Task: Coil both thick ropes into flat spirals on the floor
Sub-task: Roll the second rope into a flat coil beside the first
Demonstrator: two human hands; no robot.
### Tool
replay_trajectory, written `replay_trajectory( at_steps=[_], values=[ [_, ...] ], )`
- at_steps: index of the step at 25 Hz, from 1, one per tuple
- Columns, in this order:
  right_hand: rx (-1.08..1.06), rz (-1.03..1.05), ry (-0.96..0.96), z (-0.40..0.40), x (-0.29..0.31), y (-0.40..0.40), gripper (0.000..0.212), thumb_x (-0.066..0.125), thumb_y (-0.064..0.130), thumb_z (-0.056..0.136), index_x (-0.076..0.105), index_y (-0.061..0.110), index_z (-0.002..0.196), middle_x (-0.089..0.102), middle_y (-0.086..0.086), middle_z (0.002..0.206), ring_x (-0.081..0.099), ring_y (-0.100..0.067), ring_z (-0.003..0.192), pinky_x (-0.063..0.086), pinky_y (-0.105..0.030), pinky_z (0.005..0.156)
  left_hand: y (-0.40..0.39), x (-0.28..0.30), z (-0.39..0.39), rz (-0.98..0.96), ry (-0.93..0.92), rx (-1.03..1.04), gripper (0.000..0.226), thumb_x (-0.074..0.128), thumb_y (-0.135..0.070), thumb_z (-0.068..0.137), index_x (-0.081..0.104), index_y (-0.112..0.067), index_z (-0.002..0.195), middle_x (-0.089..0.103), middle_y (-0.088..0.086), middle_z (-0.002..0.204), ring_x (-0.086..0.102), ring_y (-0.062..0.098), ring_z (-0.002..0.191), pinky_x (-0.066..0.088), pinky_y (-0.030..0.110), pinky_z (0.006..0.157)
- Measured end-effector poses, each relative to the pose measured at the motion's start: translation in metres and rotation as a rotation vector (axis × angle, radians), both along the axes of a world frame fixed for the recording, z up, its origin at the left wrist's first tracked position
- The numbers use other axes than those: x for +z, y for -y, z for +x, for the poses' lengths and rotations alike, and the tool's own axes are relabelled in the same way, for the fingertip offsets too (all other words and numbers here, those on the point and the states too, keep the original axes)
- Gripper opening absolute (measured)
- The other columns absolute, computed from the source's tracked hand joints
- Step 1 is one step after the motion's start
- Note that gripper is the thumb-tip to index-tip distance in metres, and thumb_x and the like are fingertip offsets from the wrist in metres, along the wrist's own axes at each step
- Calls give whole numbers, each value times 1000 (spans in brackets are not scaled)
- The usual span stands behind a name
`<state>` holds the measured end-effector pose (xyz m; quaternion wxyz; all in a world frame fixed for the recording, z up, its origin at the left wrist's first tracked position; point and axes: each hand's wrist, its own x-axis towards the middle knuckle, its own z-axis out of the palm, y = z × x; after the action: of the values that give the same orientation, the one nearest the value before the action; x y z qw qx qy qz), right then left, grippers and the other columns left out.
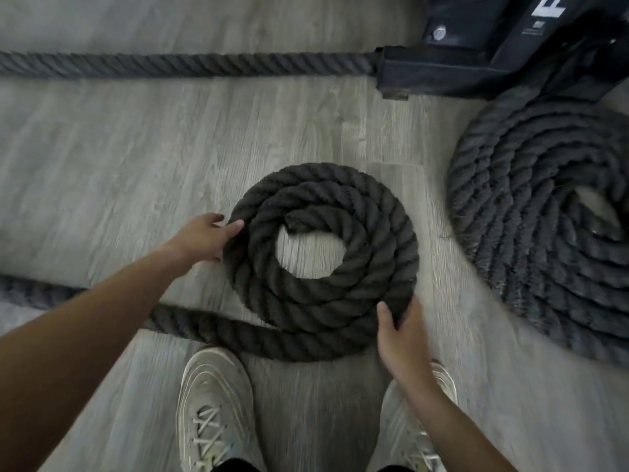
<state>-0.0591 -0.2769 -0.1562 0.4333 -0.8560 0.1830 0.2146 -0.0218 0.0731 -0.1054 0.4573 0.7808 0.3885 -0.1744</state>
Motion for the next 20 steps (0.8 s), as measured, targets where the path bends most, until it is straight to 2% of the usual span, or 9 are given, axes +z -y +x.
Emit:
replay_trajectory(
  at_steps=[3, 5, 7, 9, 11, 13, 15, 17, 20],
  values=[
    [55, 9, -107, 14, 0, 0, 75, 45, 44, 103, 8, 18, 162, 25, -4, 166, 30, -29, 151, 26, -44, 122, -2, -22, 0, 19, 45, 68, 40, 74, -36, 88, 73, -8, 117, 75, 7, 102, 72, 27, 96, 60, 45, 90],
    [99, 18, -47, 40, 0, 3, 69, 50, 42, 102, 19, 20, 160, 36, -4, 162, 37, -27, 146, 31, -46, 120, -5, -25, -10, 64, -21, 120, 37, 78, -36, 85, 76, -5, 105, 76, 9, 92, 73, 27, 89, 59, 45, 91],
    [166, -20, 75, 73, 9, 5, 59, 56, 39, 100, 38, 18, 152, 54, -5, 148, 50, -29, 136, 40, -42, 112, 1, -20, -30, 185, -164, 38, 41, 79, -45, 81, 77, -5, 88, 76, 11, 80, 73, 27, 78, 61, 43, 85],
    [168, -132, 134, 119, 20, 0, 56, 66, 46, 93, 55, 15, 139, 64, -8, 133, 59, -32, 125, 46, -39, 103, 22, -14, -55, 191, -304, -77, 47, 76, -53, 81, 74, -7, 81, 76, 9, 76, 73, 26, 74, 61, 38, 77],
    [164, -225, 66, 162, 33, -4, 58, 74, 60, 81, 69, 13, 114, 72, -13, 115, 66, -34, 113, 52, -40, 96, 43, -8, -69, 66, -347, -84, 44, 74, -52, 83, 73, -8, 85, 77, 7, 79, 74, 22, 78, 61, 36, 72],
    [196, -211, -5, 174, 38, -8, 57, 71, 68, 77, 68, 11, 82, 74, -17, 88, 72, -37, 92, 58, -45, 87, 41, -2, -61, 77, -389, -93, 45, 75, -54, 80, 71, -10, 90, 77, 6, 82, 73, 23, 81, 61, 35, 70],
    [201, -163, -29, 147, 35, -12, 48, 62, 61, 89, 69, 14, 95, 70, -7, 87, 70, -34, 94, 58, -44, 86, 28, 7, -46, 179, -440, -170, 55, 75, -59, 77, 68, -9, 97, 73, 8, 93, 70, 27, 87, 60, 36, 75],
    [137, -69, 3, 93, 28, -13, 46, 57, 49, 96, 57, 19, 131, 64, 0, 114, 62, -27, 113, 52, -39, 95, 10, 7, -33, 256, -417, -168, 72, 78, -60, 74, 61, -6, 117, 68, 9, 109, 66, 30, 98, 59, 40, 83],
    [59, 27, 69, 14, 20, -20, 65, 59, 43, 97, 35, 21, 153, 53, -1, 143, 52, -22, 129, 41, -37, 106, -8, -2, -14, 151, -135, -44, 72, 75, -48, 84, 45, -17, 142, 62, 11, 128, 63, 31, 110, 56, 41, 86]
  ],
)
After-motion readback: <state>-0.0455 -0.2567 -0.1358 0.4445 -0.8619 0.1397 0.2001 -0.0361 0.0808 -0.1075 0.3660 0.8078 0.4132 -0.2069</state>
